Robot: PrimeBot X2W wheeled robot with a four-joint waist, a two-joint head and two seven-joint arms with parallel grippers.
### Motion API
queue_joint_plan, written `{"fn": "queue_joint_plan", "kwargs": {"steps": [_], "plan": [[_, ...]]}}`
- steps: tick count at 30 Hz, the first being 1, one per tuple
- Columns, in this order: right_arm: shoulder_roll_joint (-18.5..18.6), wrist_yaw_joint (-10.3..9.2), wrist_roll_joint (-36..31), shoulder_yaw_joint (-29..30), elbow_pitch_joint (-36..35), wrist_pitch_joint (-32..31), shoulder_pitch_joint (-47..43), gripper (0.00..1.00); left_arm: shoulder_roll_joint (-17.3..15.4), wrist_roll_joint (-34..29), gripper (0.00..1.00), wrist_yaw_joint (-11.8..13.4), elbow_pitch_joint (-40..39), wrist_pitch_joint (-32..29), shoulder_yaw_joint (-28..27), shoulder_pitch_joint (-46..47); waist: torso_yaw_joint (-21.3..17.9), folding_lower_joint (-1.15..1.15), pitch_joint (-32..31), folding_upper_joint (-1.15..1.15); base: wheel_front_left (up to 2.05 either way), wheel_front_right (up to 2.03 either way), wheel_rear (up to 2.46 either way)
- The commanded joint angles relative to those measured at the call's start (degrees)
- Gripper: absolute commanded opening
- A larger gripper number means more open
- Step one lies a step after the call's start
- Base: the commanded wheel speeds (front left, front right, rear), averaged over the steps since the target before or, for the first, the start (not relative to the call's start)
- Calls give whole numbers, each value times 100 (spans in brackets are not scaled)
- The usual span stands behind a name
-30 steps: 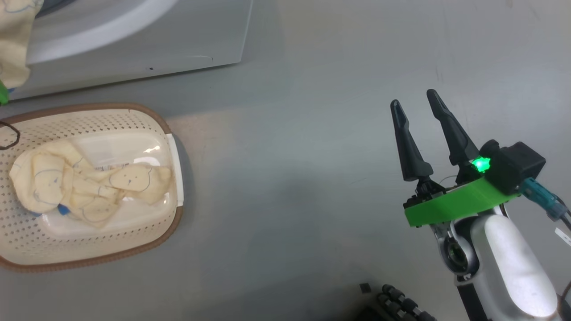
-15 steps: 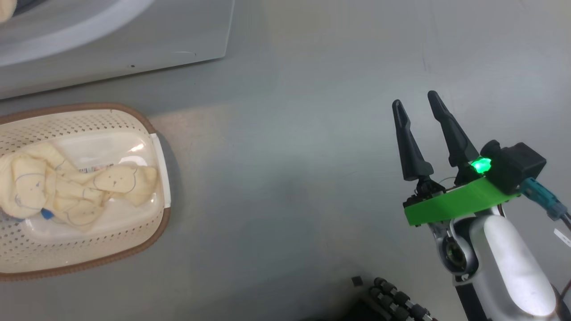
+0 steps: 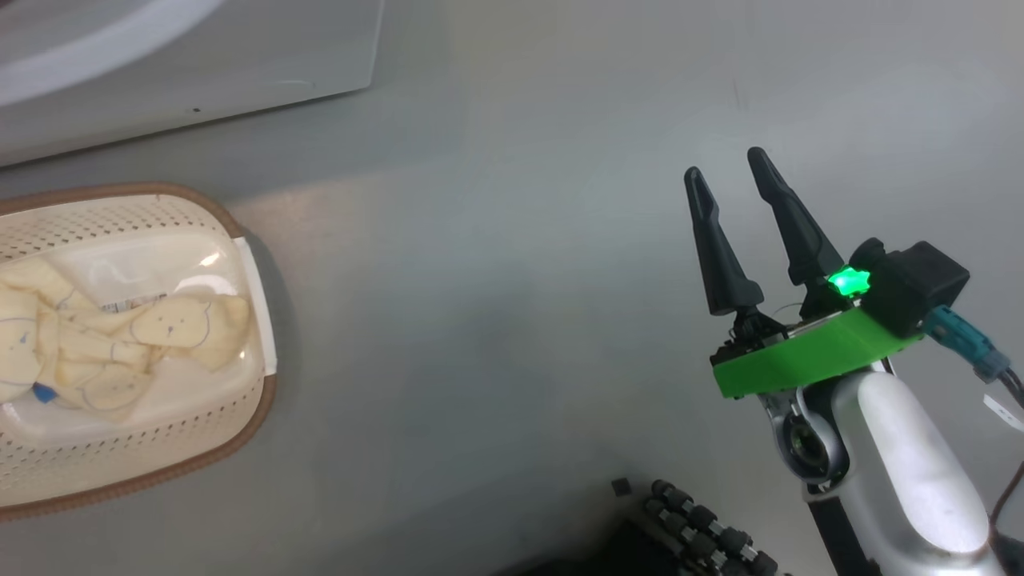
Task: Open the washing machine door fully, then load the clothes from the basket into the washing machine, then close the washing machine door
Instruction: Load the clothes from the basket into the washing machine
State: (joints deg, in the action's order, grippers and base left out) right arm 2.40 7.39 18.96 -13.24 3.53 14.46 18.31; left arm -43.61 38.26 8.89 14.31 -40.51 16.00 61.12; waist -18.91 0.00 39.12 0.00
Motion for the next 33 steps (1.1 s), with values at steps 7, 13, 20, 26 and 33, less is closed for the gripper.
{"fn": "queue_joint_plan", "kwargs": {"steps": [7,13,20,26,33], "plan": [[48,10,163,-139,-170,51,-24,100,-558,-318,0,70,451,453,-372,670,-378,0,266,0,0,0,0],[48,10,245,-179,-283,52,-34,100,-731,-697,0,-39,790,1210,-371,1114,-565,0,496,0,0,0,0],[48,10,377,-302,-371,53,-7,100,-795,-1252,0,-331,1280,2671,-245,1959,-768,0,818,0,0,0,0],[48,10,433,-345,-416,53,34,100,-673,-1509,0,-467,1595,3707,-178,2605,-841,0,999,0,0,0,0],[48,10,472,-397,-458,53,85,100,-501,-1752,0,-552,1829,4612,-44,3151,-845,0,1117,0,0,0,0]]}}
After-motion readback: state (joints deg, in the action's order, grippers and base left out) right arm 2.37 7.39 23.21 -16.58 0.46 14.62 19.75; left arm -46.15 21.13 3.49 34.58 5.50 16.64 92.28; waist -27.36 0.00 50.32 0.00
